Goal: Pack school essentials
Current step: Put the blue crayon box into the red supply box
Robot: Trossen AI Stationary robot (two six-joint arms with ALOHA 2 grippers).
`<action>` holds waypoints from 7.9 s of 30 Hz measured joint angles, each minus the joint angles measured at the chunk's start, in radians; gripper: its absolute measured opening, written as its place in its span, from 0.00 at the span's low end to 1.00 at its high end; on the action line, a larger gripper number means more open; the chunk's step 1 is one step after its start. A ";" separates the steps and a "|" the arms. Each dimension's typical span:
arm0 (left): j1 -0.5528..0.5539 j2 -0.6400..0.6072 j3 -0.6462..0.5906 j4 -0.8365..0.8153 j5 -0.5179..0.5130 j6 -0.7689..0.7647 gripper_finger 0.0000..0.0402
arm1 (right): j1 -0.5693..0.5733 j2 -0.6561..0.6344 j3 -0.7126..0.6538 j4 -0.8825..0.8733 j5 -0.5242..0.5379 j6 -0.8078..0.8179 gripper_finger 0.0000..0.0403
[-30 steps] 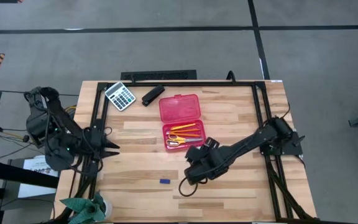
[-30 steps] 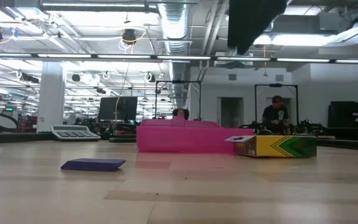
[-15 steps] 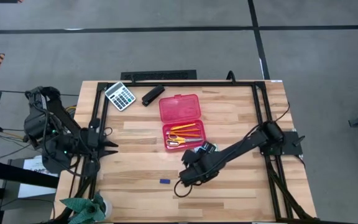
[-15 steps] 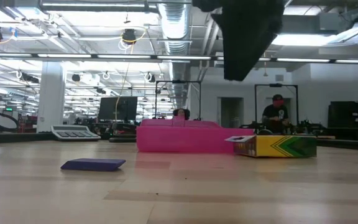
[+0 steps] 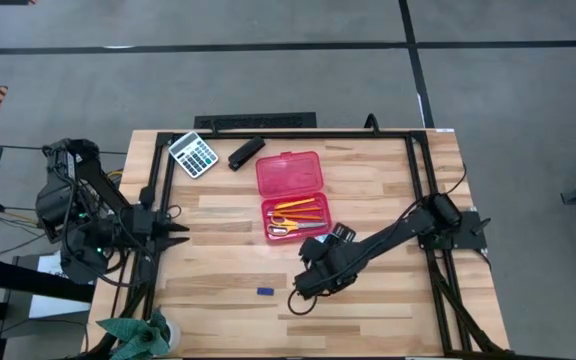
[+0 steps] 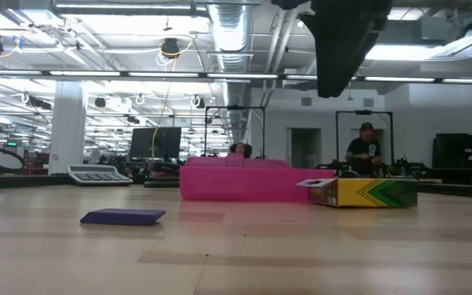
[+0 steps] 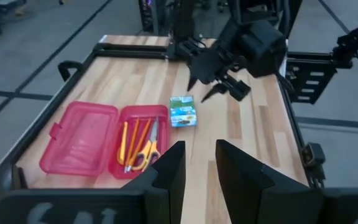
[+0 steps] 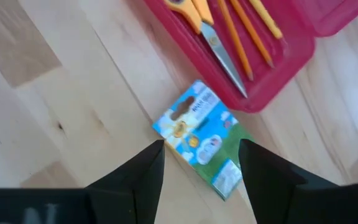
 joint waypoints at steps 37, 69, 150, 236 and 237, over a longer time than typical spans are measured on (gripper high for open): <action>0.000 0.000 0.000 -0.108 -0.027 -0.005 0.21 | 0.039 0.013 -0.297 0.390 0.036 -0.196 0.61; 0.000 0.000 0.000 -0.108 -0.029 -0.015 0.21 | -0.047 0.014 -0.362 0.436 0.036 -0.217 0.42; 0.372 -0.092 -0.336 0.750 0.214 0.045 0.21 | 0.119 -0.565 -0.590 -0.038 0.118 1.246 0.63; 0.811 0.983 -0.323 1.576 0.585 -0.825 0.52 | -0.022 -0.699 -1.329 1.190 -0.131 0.410 0.63; 0.812 0.983 -0.323 1.581 0.588 -0.820 0.50 | -0.026 -0.699 -1.329 1.206 -0.132 0.402 0.63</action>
